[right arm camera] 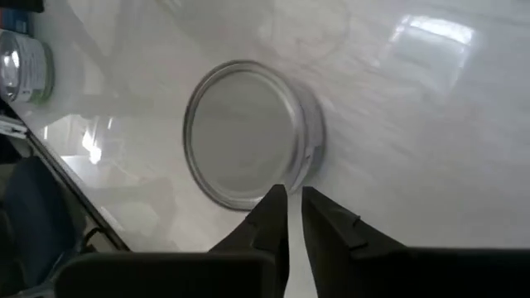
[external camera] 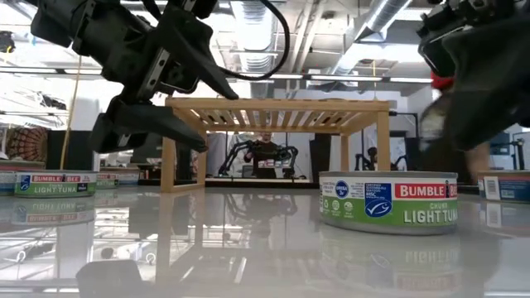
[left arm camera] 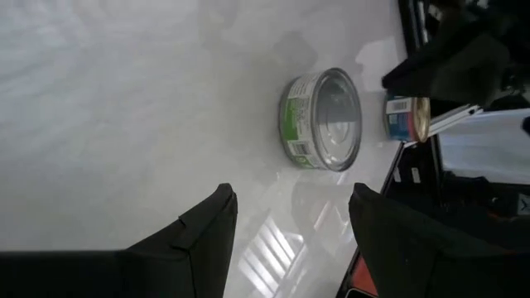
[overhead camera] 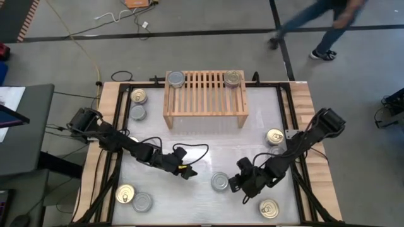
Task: Stack canned seafood by type on shelf
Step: Stack the green tuna can on top of the green tuna can on the shelf
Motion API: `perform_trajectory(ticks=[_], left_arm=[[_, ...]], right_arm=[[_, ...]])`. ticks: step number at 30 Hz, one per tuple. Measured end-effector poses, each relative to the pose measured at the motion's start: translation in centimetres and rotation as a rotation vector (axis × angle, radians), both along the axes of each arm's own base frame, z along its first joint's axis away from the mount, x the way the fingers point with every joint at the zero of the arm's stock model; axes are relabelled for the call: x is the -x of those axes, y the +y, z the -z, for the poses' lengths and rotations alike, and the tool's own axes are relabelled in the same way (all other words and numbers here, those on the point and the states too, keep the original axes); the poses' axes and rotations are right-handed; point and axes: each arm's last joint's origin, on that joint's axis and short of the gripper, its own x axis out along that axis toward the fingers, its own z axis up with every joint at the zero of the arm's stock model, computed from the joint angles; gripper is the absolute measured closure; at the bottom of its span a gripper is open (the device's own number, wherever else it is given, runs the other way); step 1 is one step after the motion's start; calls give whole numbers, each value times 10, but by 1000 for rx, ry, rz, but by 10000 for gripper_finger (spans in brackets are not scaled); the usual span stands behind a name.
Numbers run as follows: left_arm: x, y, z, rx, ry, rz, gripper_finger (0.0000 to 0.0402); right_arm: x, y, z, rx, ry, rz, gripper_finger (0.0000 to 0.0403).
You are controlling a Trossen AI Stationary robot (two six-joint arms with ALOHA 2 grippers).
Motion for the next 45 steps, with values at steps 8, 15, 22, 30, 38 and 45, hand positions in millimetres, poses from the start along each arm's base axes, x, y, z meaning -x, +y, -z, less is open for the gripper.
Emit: perform_trajectory(ticks=[8, 15, 22, 30, 38, 45], left_arm=[[-1, -2, -3, 0, -37, -16, 178], [-1, -1, -3, -5, -37, -24, 178], [-1, -1, -3, -12, -40, -37, 178], [-1, -1, -3, -17, -42, -47, 178], [-1, -1, -3, -14, -42, -48, 178], [3, -11, -3, 40, -33, -36, 178]], right_arm=[[-3, 4, 14, -10, 28, 34, 315], [-4, 4, 17, -5, 32, 35, 315], [-6, 6, 15, -7, 6, 14, 315], [-14, 2, 23, 29, 3, -7, 315], [-21, 2, 32, 29, -6, 4, 315], [-22, -2, 32, 68, -6, 8, 342]])
